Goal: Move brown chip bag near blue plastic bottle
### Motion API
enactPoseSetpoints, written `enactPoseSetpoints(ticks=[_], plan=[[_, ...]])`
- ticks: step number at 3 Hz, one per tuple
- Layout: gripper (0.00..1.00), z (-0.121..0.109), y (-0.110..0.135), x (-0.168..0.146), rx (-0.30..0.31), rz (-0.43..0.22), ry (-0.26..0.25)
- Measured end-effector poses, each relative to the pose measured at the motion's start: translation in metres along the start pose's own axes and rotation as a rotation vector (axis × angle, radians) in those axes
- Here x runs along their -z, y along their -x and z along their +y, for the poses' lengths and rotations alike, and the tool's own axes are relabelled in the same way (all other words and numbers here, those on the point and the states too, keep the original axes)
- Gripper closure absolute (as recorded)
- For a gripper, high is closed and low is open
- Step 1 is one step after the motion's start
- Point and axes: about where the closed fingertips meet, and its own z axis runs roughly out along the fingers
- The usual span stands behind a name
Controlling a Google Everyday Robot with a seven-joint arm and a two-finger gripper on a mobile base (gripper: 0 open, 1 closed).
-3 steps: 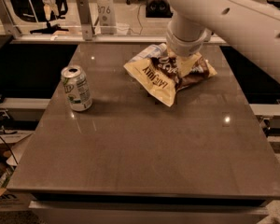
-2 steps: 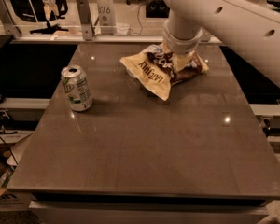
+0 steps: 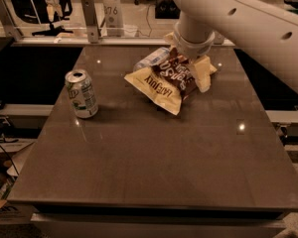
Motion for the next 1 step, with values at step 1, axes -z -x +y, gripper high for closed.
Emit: enactPoseSetpoints(ticks=[1], plan=[[0.0,0.0,0.0,-0.0001,0.0,0.0,0.0]])
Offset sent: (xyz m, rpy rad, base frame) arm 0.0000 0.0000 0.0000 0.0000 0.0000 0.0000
